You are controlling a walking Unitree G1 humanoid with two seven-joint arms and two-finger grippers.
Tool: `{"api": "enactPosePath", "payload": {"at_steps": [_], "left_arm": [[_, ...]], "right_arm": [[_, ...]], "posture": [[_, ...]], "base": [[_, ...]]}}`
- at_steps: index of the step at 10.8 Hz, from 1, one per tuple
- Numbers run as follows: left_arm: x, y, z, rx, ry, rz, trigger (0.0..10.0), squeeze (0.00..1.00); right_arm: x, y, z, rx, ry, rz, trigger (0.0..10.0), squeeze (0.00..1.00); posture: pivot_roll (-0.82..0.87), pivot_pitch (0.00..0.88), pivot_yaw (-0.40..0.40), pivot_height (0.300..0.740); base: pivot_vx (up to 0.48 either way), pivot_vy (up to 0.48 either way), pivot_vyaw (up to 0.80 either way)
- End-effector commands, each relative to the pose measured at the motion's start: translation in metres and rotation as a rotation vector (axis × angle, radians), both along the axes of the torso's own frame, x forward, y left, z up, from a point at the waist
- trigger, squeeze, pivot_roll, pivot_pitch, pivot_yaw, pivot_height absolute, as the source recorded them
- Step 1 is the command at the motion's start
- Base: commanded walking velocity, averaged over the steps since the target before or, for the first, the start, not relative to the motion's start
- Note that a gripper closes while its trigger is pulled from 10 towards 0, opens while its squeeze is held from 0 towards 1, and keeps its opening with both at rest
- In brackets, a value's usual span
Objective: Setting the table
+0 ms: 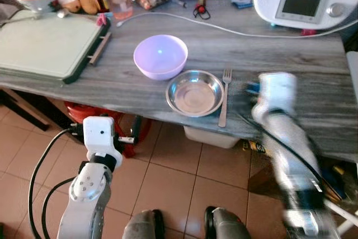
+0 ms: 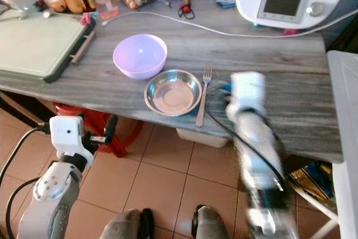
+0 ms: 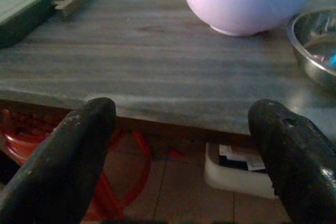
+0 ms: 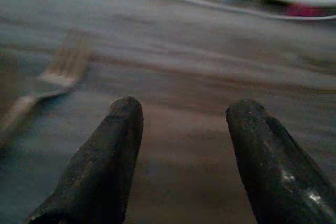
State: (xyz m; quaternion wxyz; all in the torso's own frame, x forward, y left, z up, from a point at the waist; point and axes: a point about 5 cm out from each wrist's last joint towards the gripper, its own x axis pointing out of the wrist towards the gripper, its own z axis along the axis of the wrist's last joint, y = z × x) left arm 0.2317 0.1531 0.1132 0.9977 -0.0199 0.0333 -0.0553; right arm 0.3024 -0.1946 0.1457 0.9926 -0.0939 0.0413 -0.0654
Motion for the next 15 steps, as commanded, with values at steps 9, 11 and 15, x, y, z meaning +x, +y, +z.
{"api": "enactPosePath", "payload": {"at_steps": [9, 11, 15], "left_arm": [[0.020, 0.000, -0.005, -0.019, -0.034, 0.013, 10.0, 0.00], [0.024, -0.004, -0.007, -0.028, -0.043, 0.013, 10.0, 0.00], [0.033, -0.007, -0.015, -0.025, -0.047, -0.004, 10.0, 0.00]], "right_arm": [[-0.031, 0.017, -0.007, 0.154, -0.119, 0.025, 10.0, 1.00], [-0.026, 0.022, -0.009, 0.146, -0.119, 0.075, 10.0, 0.67], [-0.012, 0.022, -0.013, 0.146, -0.135, 0.076, 10.0, 0.00]], "posture": [[-0.03, 0.000, 0.047, 0.740], [-0.03, 0.000, 0.031, 0.740], [-0.04, 0.000, 0.043, 0.740]], "base": [[-0.153, 0.000, 0.00], [-0.292, 0.000, 0.00], [-0.299, 0.000, 0.00]]}}
